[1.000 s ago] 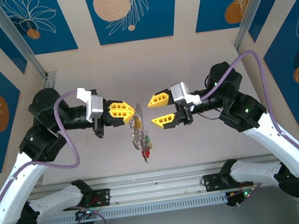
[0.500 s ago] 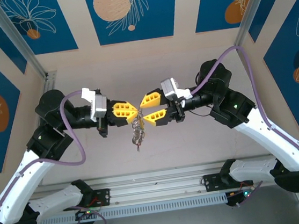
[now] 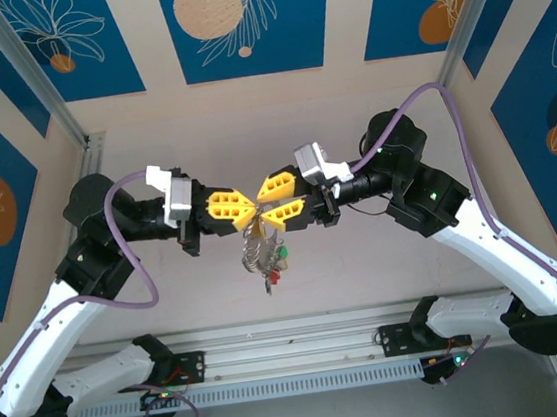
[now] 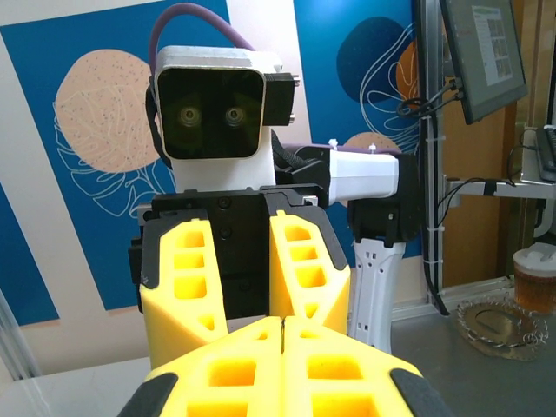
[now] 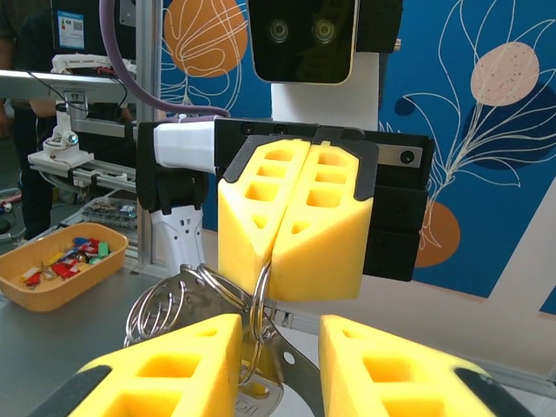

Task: Put the keys on the keyring

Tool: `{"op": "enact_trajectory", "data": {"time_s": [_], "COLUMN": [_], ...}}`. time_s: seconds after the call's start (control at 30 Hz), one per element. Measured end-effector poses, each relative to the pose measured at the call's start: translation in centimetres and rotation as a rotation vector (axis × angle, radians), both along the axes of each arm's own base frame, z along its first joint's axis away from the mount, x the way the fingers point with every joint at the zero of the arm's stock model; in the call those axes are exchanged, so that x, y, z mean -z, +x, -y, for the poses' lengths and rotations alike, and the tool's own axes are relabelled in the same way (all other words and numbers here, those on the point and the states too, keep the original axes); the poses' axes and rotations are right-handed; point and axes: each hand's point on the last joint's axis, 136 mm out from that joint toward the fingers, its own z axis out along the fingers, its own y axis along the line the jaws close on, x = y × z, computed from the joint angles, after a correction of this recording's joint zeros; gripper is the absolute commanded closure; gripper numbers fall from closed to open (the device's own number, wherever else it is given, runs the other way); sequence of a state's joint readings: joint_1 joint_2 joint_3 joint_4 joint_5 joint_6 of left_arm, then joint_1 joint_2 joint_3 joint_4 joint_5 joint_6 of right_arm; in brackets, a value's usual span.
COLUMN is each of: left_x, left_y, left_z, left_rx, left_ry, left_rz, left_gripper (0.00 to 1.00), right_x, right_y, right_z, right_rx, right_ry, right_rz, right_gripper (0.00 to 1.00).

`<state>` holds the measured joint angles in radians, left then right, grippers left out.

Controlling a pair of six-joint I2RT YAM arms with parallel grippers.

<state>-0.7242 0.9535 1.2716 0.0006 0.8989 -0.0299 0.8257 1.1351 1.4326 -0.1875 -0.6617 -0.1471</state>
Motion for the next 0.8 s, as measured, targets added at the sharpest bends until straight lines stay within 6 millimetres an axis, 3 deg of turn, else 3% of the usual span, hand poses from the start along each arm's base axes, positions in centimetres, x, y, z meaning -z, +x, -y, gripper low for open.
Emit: {"op": "enact_trajectory", "data": {"time_s": [0.23, 0.57, 0.6, 0.7, 0.8], "left_x": [-0.47, -0.60, -0.53, -0.47, -0.99], "left_y": [-0.03, 0.03, 0.06, 0.34, 0.76], "left_z": [-0.18, -0.13, -0.10, -0.13, -0.44], "left_rx": [0.006, 0.008, 0.007, -0.018, -0.074], "left_ry": [-0.022, -0.029, -0.026, -0.003, 0.034], "left_rz": [0.002, 0.000, 0.000, 0.003, 0.013], "left_gripper": [1.00, 1.00, 0.98, 0.76, 0.62], "right_x": [-0.47, -0.74, -0.74, -0.56, -0.49], "right_y": [-0.24, -0.28, -0.26, -0.12, 0.39], "right_z": [0.06, 0.19, 0.22, 0.16, -0.05], "right_rx": [-0.008, -0.002, 0.001, 0.007, 0.028], "right_ry": [0.007, 0.003, -0.002, -0.030, -0.069], "right_rz": [0.000, 0.001, -0.001, -0.011, -0.018], "right_gripper": [1.00, 1.00, 1.00, 1.00, 1.00]}}
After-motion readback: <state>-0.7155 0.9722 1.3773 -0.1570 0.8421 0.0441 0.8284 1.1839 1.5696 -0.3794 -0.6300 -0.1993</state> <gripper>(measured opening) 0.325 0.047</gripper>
